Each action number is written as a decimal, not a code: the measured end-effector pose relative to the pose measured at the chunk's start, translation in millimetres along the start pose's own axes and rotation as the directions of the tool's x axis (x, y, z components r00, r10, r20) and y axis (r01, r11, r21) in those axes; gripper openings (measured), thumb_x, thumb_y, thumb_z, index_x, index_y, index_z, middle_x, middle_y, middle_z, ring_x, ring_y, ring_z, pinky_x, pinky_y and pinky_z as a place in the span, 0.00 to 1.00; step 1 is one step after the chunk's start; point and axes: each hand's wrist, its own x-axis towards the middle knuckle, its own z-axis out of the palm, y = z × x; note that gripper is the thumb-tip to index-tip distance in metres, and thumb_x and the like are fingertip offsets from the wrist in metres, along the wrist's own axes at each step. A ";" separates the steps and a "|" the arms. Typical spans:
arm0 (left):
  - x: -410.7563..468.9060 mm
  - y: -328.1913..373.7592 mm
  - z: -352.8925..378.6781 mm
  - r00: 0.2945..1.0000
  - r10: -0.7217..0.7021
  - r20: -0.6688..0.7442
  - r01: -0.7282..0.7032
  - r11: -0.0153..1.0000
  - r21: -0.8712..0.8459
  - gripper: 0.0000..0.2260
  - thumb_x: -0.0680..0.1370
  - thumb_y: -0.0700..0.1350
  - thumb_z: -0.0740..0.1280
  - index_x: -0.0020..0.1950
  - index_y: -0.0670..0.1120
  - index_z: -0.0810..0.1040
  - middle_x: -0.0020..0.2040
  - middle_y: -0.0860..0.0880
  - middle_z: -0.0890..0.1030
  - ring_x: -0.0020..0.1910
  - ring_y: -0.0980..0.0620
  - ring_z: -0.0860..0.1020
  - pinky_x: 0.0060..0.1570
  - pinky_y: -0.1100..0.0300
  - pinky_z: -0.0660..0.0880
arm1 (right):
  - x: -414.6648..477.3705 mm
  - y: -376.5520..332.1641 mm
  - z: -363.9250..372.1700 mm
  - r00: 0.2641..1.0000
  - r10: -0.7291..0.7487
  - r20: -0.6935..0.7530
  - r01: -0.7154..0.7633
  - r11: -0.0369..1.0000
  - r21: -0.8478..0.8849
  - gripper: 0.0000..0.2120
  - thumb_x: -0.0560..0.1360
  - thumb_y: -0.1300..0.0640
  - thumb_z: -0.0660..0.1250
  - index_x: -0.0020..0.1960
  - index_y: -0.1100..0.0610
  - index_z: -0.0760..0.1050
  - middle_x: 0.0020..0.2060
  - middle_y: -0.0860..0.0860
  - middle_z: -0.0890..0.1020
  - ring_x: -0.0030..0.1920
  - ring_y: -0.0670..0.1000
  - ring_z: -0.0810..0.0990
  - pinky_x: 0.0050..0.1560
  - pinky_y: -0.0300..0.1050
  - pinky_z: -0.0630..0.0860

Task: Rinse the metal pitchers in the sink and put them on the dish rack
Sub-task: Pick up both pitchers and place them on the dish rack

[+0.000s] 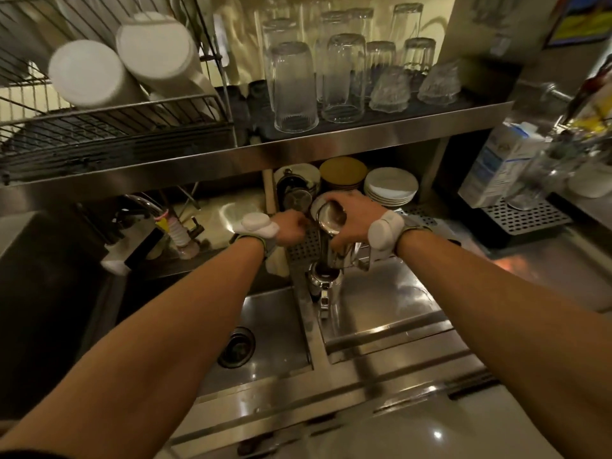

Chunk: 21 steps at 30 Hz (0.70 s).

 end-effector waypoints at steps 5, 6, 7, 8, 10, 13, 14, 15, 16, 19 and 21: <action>11.0 15.1 40.4 0.980 -0.007 0.201 0.010 1.000 -0.016 0.31 0.70 0.44 0.73 0.71 0.46 0.69 0.67 0.46 0.75 0.64 0.45 0.75 0.61 0.55 0.74 | -15.2 37.4 4.6 0.996 0.093 0.002 -0.093 0.995 -0.031 0.47 0.57 0.47 0.78 0.71 0.51 0.60 0.60 0.56 0.72 0.57 0.58 0.74 0.49 0.44 0.71; 11.2 15.1 46.2 0.976 -0.009 0.217 0.013 1.000 -0.020 0.32 0.69 0.46 0.75 0.71 0.46 0.69 0.67 0.46 0.75 0.64 0.45 0.75 0.62 0.55 0.74 | -17.1 40.2 7.3 0.993 0.113 0.013 -0.113 0.992 -0.049 0.47 0.57 0.45 0.77 0.71 0.50 0.60 0.60 0.57 0.72 0.56 0.59 0.74 0.50 0.46 0.73; 16.6 18.4 54.5 0.973 -0.002 0.231 0.010 0.999 -0.036 0.33 0.68 0.48 0.76 0.71 0.47 0.69 0.68 0.47 0.75 0.64 0.45 0.75 0.63 0.55 0.73 | -19.2 49.5 9.9 0.990 0.136 0.019 -0.135 0.989 -0.051 0.47 0.57 0.45 0.77 0.71 0.50 0.60 0.60 0.57 0.72 0.57 0.59 0.74 0.52 0.48 0.74; 19.2 20.3 59.3 0.972 0.004 0.234 0.006 0.999 -0.045 0.34 0.68 0.51 0.76 0.71 0.47 0.69 0.68 0.47 0.74 0.65 0.46 0.75 0.63 0.55 0.73 | -21.2 54.6 10.8 0.988 0.155 0.021 -0.154 0.987 -0.046 0.47 0.58 0.46 0.78 0.72 0.51 0.60 0.61 0.57 0.71 0.58 0.59 0.73 0.54 0.50 0.74; 18.9 20.3 66.1 0.972 0.028 0.231 -0.027 1.000 -0.008 0.36 0.67 0.53 0.77 0.72 0.47 0.68 0.69 0.48 0.73 0.67 0.46 0.73 0.65 0.55 0.71 | -26.3 59.8 14.6 0.985 0.168 0.028 -0.167 0.985 -0.040 0.46 0.59 0.47 0.78 0.72 0.51 0.61 0.62 0.58 0.71 0.60 0.59 0.72 0.58 0.51 0.73; 25.8 20.1 77.8 0.965 0.048 0.258 -0.060 0.997 0.038 0.38 0.63 0.52 0.79 0.70 0.50 0.68 0.66 0.48 0.76 0.62 0.47 0.75 0.60 0.57 0.73 | -31.8 71.2 21.3 0.976 0.206 0.068 -0.205 0.978 -0.031 0.47 0.59 0.47 0.78 0.73 0.50 0.60 0.63 0.58 0.70 0.62 0.60 0.71 0.60 0.51 0.73; 28.2 19.0 81.4 0.965 0.051 0.257 -0.065 0.997 0.046 0.38 0.62 0.52 0.80 0.68 0.51 0.69 0.63 0.49 0.77 0.58 0.49 0.77 0.56 0.58 0.74 | -33.8 73.5 23.8 0.972 0.221 0.079 -0.219 0.975 -0.036 0.47 0.59 0.47 0.78 0.73 0.50 0.60 0.63 0.58 0.69 0.62 0.60 0.71 0.60 0.52 0.73; 31.3 18.3 84.5 0.967 0.044 0.249 -0.062 0.996 0.063 0.37 0.60 0.52 0.80 0.66 0.51 0.70 0.61 0.49 0.78 0.53 0.50 0.77 0.52 0.59 0.75 | -34.8 76.4 26.1 0.969 0.233 0.082 -0.230 0.972 -0.044 0.47 0.59 0.47 0.78 0.73 0.50 0.60 0.62 0.58 0.69 0.61 0.61 0.71 0.60 0.53 0.73; 33.3 18.0 86.7 0.972 0.039 0.232 -0.059 0.995 0.079 0.36 0.59 0.53 0.80 0.65 0.51 0.71 0.58 0.50 0.79 0.51 0.51 0.76 0.50 0.59 0.75 | -36.1 78.4 28.0 0.966 0.245 0.080 -0.241 0.969 -0.054 0.47 0.59 0.48 0.78 0.72 0.50 0.60 0.62 0.58 0.70 0.61 0.61 0.71 0.60 0.55 0.74; 36.5 22.0 88.9 0.985 0.009 0.172 -0.034 0.989 0.141 0.33 0.59 0.56 0.78 0.62 0.51 0.73 0.57 0.49 0.80 0.52 0.48 0.79 0.49 0.57 0.77 | -39.3 83.9 31.2 0.964 0.255 0.076 -0.251 0.966 -0.053 0.47 0.58 0.48 0.79 0.71 0.49 0.61 0.61 0.58 0.70 0.60 0.61 0.72 0.58 0.56 0.75; 35.0 25.2 86.1 0.990 -0.013 0.138 -0.008 0.989 0.150 0.32 0.62 0.57 0.76 0.63 0.50 0.73 0.58 0.48 0.79 0.54 0.46 0.79 0.48 0.57 0.76 | -40.2 86.2 31.6 0.963 0.258 0.082 -0.254 0.965 -0.061 0.47 0.58 0.47 0.78 0.71 0.48 0.60 0.62 0.57 0.70 0.60 0.61 0.72 0.59 0.56 0.75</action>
